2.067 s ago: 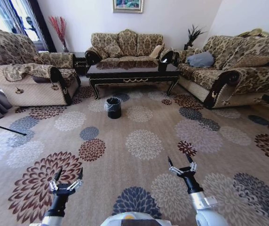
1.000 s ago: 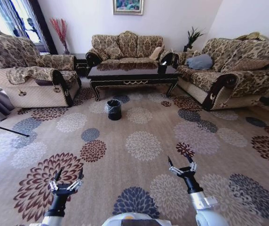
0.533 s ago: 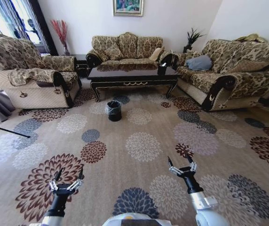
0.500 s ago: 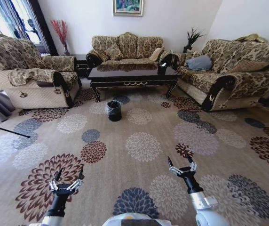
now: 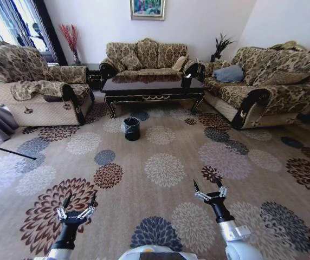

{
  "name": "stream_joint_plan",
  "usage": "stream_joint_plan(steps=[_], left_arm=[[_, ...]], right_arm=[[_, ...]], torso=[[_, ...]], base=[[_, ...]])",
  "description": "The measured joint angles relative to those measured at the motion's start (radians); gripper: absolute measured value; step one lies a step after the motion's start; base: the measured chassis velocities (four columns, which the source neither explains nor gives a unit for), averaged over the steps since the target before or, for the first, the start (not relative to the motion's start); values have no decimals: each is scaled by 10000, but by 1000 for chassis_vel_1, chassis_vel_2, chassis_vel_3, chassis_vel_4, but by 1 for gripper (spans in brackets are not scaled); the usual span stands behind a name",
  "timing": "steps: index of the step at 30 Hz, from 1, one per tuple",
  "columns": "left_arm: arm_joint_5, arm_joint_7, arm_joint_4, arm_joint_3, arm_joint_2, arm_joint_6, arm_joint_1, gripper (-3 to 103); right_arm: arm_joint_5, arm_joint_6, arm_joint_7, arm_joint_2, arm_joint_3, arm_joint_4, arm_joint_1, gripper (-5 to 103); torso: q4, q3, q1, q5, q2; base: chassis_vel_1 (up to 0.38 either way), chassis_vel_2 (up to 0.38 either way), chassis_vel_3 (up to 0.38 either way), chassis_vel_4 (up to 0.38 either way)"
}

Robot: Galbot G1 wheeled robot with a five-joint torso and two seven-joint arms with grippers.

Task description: Move to the front of the table and pick up the trash from the floor, then place it into the trash bin.

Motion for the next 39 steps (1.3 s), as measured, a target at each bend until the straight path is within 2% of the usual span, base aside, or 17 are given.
stream_joint_plan(steps=[39], left_arm=[[0,0,0,0,0,0,0,100]], right_arm=[[0,0,0,0,0,0,0,100]], torso=[[0,1043,668,0,1705]], base=[[0,0,0,0]])
